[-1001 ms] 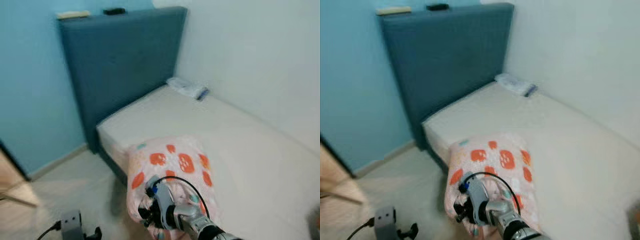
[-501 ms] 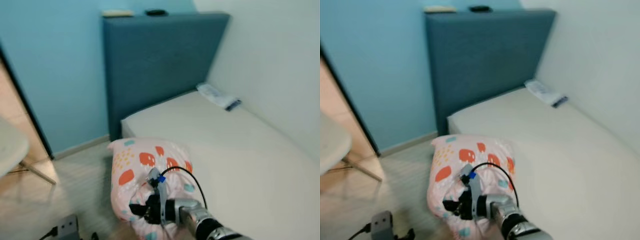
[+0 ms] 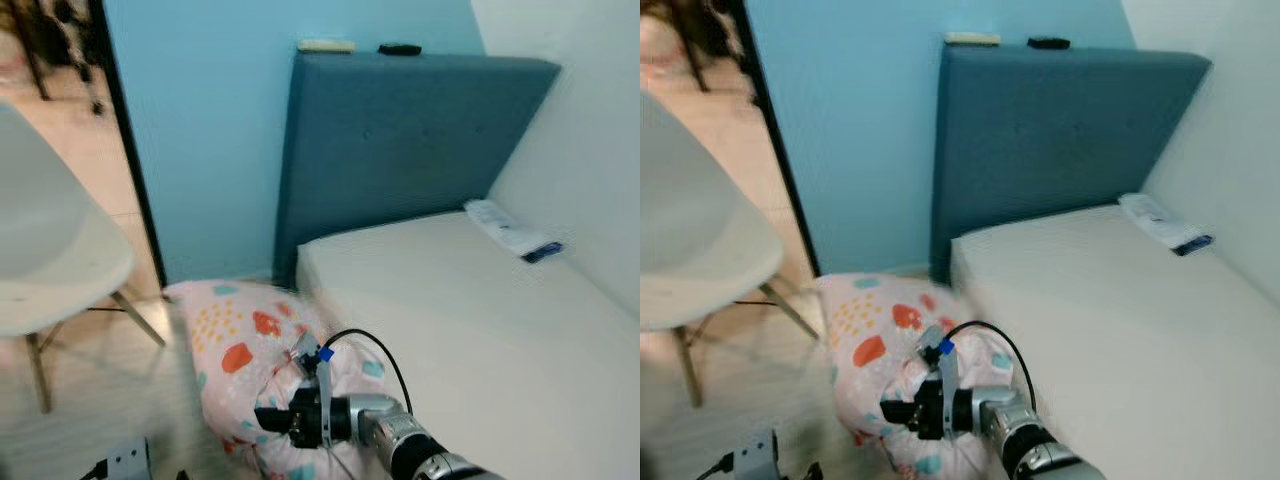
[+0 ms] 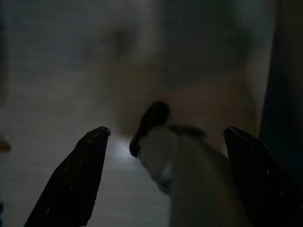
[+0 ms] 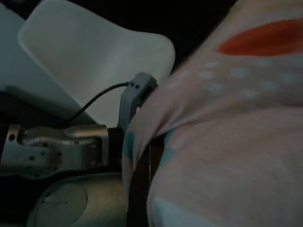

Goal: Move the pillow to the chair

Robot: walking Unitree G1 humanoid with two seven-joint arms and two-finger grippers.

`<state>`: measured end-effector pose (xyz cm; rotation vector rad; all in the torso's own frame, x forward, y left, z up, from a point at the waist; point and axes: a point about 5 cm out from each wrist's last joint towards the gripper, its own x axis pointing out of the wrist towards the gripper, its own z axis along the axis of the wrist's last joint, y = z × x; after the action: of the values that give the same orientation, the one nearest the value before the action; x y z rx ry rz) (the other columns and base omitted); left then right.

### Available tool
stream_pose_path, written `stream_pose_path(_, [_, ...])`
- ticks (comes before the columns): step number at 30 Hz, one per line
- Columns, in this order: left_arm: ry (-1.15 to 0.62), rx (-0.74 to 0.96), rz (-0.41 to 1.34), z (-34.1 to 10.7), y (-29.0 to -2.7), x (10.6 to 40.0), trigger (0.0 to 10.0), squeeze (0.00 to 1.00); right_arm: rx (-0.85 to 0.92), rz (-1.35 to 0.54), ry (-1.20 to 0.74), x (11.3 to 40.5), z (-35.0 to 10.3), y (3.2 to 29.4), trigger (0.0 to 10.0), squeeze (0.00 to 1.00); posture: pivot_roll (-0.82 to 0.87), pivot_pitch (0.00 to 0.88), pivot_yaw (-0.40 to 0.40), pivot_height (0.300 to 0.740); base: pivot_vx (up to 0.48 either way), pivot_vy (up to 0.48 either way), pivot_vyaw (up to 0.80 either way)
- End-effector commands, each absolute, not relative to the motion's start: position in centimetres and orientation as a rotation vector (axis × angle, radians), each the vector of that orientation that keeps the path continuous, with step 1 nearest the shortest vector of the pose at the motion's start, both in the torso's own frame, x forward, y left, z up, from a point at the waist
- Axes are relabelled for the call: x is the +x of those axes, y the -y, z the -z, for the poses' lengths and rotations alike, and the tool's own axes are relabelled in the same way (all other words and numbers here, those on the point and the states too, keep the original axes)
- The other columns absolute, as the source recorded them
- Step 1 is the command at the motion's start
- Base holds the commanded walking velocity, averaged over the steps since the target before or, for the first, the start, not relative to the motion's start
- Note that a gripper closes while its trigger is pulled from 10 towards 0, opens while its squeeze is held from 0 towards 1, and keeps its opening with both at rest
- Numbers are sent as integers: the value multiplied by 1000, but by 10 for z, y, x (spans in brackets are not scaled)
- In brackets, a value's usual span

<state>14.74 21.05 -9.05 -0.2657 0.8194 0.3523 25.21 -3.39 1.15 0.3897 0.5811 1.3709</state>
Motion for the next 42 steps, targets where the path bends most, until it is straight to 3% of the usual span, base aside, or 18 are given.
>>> stream_pose_path(1, [-830,-278,-351,92,-207,147,10000,0,430,-1448,-524,251,-22,14,10000,0,114,55,-135,740,0,0,775])
stream_pose_path(6, [-833,-277,-348,92,-206,146,10000,0,419,-1430,-517,253,-23,15,10000,0,112,58,-134,740,0,0,780])
stream_pose_path(12, [-835,-277,-347,92,-205,146,10000,0,78,-1149,-603,260,1,37,10000,0,109,60,-132,740,0,0,778])
stream_pose_path(15, [-836,-276,-347,92,-205,146,10000,0,32,-1091,-614,261,4,42,10000,0,108,61,-132,740,0,0,773])
stream_pose_path(17, [-839,-274,-347,93,-205,146,10000,0,-33,-904,-685,260,18,62,10000,0,110,61,-133,740,0,0,341])
stream_pose_path(21, [-830,-280,-350,92,-205,146,10000,0,-90,-763,-759,253,33,84,10000,0,116,59,-136,740,0,0,0])
stream_pose_path(35, [-825,-263,-336,91,-205,148,10000,0,-252,-810,-731,249,36,84,10000,0,111,51,-133,740,0,0,0])
stream_pose_path(42, [-831,-276,-334,92,-202,150,10000,0,-274,-813,-735,248,37,82,10000,0,117,44,-134,740,0,0,729])
